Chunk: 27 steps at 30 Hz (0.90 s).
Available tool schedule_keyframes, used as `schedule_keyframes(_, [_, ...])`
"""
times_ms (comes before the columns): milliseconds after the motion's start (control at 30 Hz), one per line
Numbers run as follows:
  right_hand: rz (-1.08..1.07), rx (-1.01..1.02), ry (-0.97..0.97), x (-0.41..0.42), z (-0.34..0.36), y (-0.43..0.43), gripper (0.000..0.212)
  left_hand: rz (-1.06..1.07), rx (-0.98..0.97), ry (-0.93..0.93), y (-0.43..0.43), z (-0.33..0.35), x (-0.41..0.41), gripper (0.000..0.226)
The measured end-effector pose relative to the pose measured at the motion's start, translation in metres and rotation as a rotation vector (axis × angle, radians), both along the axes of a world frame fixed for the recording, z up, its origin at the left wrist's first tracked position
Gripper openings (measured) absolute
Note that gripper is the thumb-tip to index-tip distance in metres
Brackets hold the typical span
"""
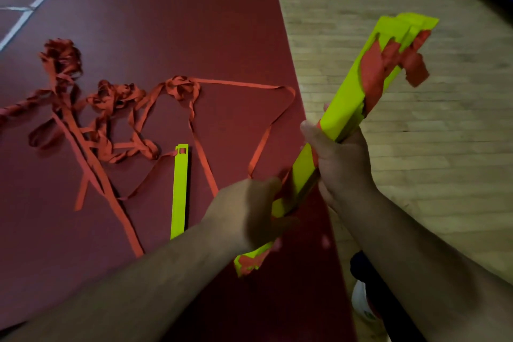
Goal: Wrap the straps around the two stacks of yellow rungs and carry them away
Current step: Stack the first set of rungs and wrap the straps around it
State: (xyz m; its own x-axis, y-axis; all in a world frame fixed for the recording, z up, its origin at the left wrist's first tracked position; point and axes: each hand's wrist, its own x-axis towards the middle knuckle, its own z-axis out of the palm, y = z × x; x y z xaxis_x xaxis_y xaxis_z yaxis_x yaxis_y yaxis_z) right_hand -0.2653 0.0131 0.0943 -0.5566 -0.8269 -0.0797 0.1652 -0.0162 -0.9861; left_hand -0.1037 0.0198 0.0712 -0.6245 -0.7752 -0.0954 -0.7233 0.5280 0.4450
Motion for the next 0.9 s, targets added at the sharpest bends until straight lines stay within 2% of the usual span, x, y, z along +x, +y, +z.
schedule_keyframes(133, [-0.073, 0.063, -0.389, 0.001, 0.001, -0.004, 0.012, 0.092, -0.125, -0.054, 0.002, -0.004, -0.004, 0.052])
schedule_keyframes(200, [-0.076, 0.086, -0.489, 0.001, 0.003, -0.005, 0.011, 0.116, -0.172, -0.08, 0.003, -0.002, -0.004, 0.052])
schedule_keyframes(300, [-0.06, 0.1, -0.529, 0.003, 0.012, -0.001, 0.015, 0.148, -0.286, -0.133, 0.002, -0.005, -0.005, 0.056])
schedule_keyframes(433, [-0.022, 0.125, -0.467, 0.005, 0.02, 0.0, 0.024, 0.133, -0.366, -0.066, -0.011, -0.012, 0.001, 0.046])
schedule_keyframes(500, [0.067, 0.164, -0.432, 0.001, 0.019, 0.0, 0.023, 0.101, -0.28, -0.019, -0.023, -0.016, 0.007, 0.042])
schedule_keyframes(567, [0.203, 0.133, -0.372, -0.011, 0.015, 0.001, 0.031, -0.001, -0.106, 0.044, -0.037, -0.015, 0.018, 0.039])
schedule_keyframes(667, [0.508, -0.05, -0.378, -0.031, 0.011, 0.001, 0.062, -0.157, 0.14, 0.13, -0.047, -0.005, 0.031, 0.034])
schedule_keyframes(733, [0.694, -0.08, -0.377, -0.035, 0.01, 0.004, 0.076, -0.229, 0.282, 0.115, -0.044, -0.003, 0.032, 0.031])
schedule_keyframes(767, [0.735, -0.077, -0.372, -0.032, 0.012, 0.005, 0.07, -0.252, 0.305, 0.09, -0.041, -0.003, 0.031, 0.03])
schedule_keyframes(800, [0.734, -0.07, -0.367, -0.028, 0.013, 0.006, 0.055, -0.268, 0.298, 0.065, -0.039, -0.004, 0.029, 0.029])
schedule_keyframes(900, [0.608, -0.04, -0.333, -0.015, 0.025, 0.005, 0.01, -0.249, 0.241, 0.015, -0.037, -0.008, 0.021, 0.027])
